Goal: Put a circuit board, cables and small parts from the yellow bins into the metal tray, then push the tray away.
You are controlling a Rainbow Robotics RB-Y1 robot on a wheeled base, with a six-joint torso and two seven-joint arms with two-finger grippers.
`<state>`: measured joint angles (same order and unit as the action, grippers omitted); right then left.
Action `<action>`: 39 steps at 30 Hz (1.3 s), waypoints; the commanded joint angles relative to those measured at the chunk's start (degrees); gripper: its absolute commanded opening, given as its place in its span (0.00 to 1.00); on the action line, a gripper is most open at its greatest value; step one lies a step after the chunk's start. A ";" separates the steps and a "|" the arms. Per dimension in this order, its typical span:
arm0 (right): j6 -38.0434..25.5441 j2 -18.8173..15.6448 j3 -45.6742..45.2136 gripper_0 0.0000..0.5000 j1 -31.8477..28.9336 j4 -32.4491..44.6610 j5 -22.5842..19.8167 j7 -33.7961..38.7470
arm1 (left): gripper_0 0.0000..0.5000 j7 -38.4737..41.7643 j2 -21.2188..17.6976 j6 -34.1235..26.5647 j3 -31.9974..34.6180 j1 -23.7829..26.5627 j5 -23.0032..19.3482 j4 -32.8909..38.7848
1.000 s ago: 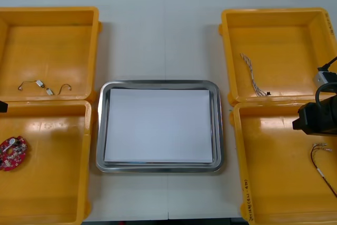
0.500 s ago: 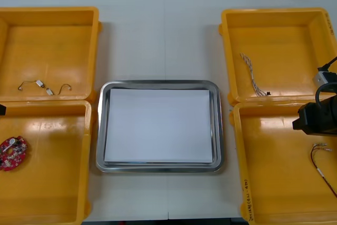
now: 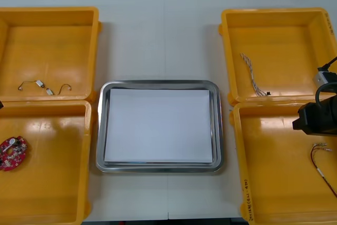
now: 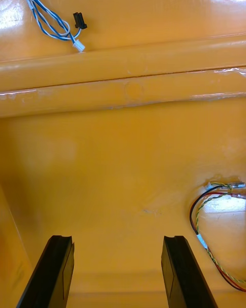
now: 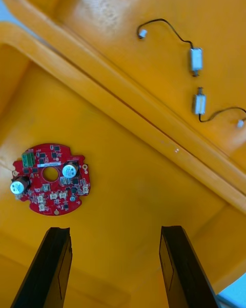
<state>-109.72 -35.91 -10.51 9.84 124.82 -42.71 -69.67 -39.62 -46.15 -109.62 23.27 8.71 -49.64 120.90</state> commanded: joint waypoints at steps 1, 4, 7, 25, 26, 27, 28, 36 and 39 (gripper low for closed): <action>-0.28 -2.32 -0.04 1.00 -0.61 1.74 0.43 0.85 | 1.00 -2.30 -2.54 -0.38 -0.42 -1.32 2.27 -2.95; -0.28 -2.32 -0.04 1.00 -0.61 1.74 0.43 0.85 | 1.00 -0.28 -2.54 -0.38 -0.77 -1.32 2.97 -4.71; -0.28 -2.32 -0.04 1.00 -0.61 1.74 0.43 0.85 | 1.00 1.21 -2.54 -0.38 -0.95 -1.32 3.76 -7.35; -0.28 -8.04 0.49 1.00 -4.57 0.51 -4.93 0.76 | 1.00 1.30 3.87 -0.38 0.99 -3.70 9.83 -8.31; -0.28 -8.04 -0.04 1.00 -4.74 0.51 -5.37 0.59 | 1.00 1.21 4.22 -0.38 0.90 -3.78 10.36 -8.31; -0.28 -8.12 -0.48 1.00 -5.01 0.51 -5.54 0.50 | 1.00 1.12 4.40 -0.38 0.90 -3.70 10.71 -8.31; -0.28 -8.12 -0.92 1.00 -5.36 0.51 -5.63 0.15 | 1.00 0.95 4.75 -0.38 0.90 -3.70 11.23 -8.31; 2.58 -8.65 -1.18 1.00 -9.58 0.51 -3.43 -4.42 | 1.00 0.51 5.63 0.28 0.72 -3.70 12.64 -8.31; 3.99 -8.65 -1.53 1.00 -10.81 0.51 -2.03 -7.50 | 1.00 0.42 5.72 1.25 0.11 -3.70 12.99 -8.31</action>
<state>-106.93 -42.30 -10.09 1.49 124.73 -46.05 -72.35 -38.78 -40.86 -109.40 22.90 5.91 -37.66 111.90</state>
